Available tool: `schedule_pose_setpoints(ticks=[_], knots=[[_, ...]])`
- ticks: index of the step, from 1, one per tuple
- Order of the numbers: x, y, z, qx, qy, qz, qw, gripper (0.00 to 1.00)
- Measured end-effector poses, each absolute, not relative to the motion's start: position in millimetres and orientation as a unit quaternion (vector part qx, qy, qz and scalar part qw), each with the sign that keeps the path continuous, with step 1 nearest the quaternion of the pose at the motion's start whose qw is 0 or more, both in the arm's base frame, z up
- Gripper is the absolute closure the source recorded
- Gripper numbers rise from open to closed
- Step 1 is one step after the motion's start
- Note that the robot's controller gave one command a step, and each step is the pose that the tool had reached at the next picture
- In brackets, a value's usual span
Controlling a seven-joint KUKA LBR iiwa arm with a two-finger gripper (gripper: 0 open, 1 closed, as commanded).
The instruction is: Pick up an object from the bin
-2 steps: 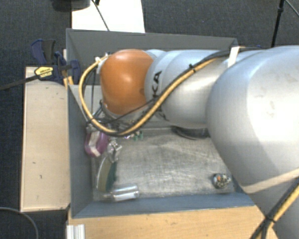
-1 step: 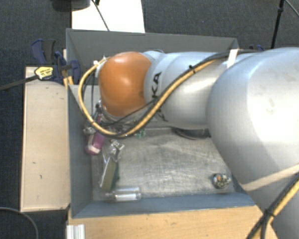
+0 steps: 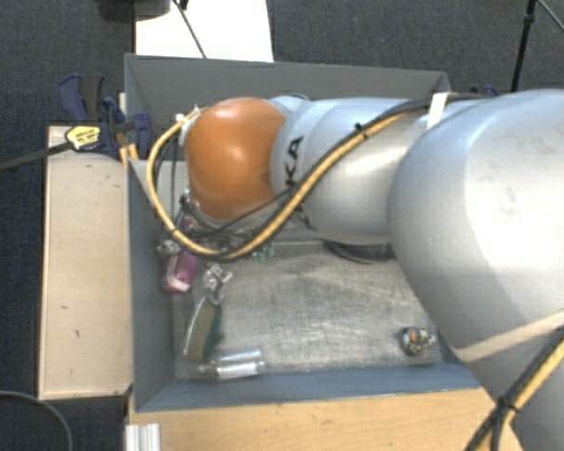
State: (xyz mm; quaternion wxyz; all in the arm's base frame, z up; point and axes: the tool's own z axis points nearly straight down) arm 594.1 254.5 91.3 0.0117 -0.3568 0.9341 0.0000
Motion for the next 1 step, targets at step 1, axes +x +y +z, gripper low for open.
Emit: schedule_pose_setpoints(ticks=[1], knots=[[591.9, 253.9, 233.7, -0.363, 0.932, 0.0, 0.006, 1.0]])
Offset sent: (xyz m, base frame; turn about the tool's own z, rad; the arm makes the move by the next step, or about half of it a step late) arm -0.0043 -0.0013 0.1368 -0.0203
